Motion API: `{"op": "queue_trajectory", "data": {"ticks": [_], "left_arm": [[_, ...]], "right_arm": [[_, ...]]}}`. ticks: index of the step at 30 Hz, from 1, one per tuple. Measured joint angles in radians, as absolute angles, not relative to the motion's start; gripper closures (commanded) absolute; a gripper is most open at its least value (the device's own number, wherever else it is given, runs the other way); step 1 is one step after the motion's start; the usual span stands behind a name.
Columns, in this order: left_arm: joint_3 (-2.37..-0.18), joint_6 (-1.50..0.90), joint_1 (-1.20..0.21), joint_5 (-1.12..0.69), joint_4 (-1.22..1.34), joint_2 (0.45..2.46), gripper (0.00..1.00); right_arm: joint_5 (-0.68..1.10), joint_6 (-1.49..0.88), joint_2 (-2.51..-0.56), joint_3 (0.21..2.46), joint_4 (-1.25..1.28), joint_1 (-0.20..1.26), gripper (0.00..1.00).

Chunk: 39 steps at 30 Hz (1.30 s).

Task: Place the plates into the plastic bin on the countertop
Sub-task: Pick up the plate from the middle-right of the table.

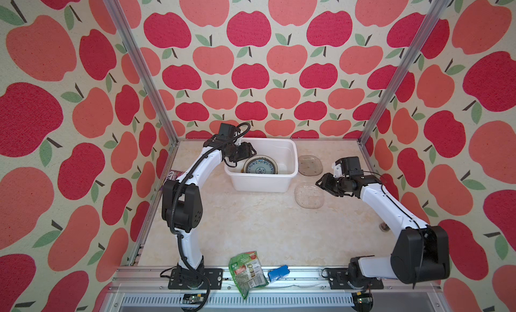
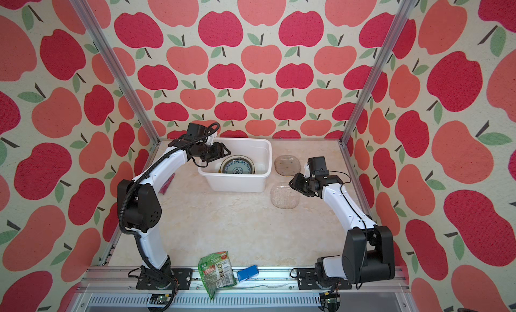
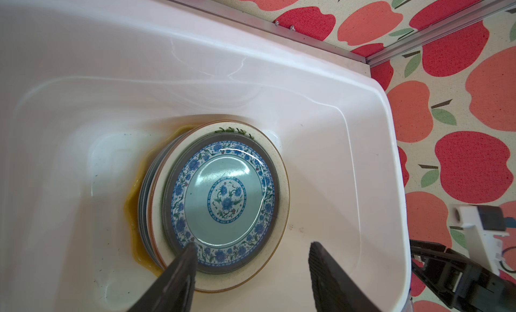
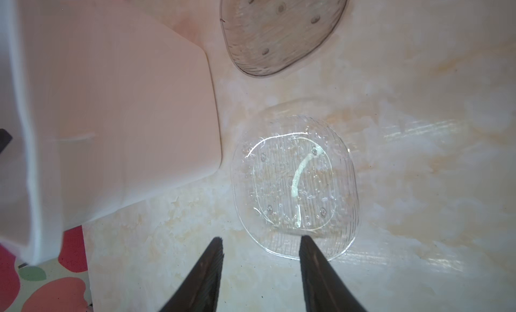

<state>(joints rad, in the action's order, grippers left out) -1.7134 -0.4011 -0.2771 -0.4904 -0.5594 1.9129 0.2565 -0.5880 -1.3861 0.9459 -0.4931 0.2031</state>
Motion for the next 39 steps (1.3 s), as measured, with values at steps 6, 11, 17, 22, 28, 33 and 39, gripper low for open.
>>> {"op": "queue_trajectory", "data": {"ticks": [6, 11, 17, 22, 28, 33, 39], "left_arm": [[-1.708, -0.401, -0.277, -0.498, -0.54, 1.913, 0.34], [-1.689, -0.401, -0.277, -0.498, -0.538, 1.913, 0.34], [-1.668, -0.401, -0.277, -0.496, -0.532, 1.913, 0.35], [-1.656, -0.401, -0.277, -0.495, -0.53, 1.913, 0.35], [-1.648, -0.401, -0.277, -0.495, -0.528, 1.913, 0.35], [-1.637, -0.401, -0.273, -0.494, -0.524, 1.912, 0.35], [-1.631, -0.402, -0.264, -0.495, -0.521, 1.911, 0.35]], "right_arm": [[0.256, -0.593, -1.468, 0.871, -0.449, 0.181, 0.55], [0.237, -0.589, -1.499, 0.867, -0.433, 0.159, 0.55], [0.223, -0.573, -1.51, 0.865, -0.416, 0.114, 0.56], [0.249, -0.572, -1.573, 0.863, -0.358, 0.104, 0.56], [0.276, -0.572, -1.648, 0.863, -0.304, 0.104, 0.58], [0.284, -0.572, -1.661, 0.865, -0.283, 0.104, 0.63], [0.291, -0.567, -1.681, 0.865, -0.243, 0.104, 0.77]]}}
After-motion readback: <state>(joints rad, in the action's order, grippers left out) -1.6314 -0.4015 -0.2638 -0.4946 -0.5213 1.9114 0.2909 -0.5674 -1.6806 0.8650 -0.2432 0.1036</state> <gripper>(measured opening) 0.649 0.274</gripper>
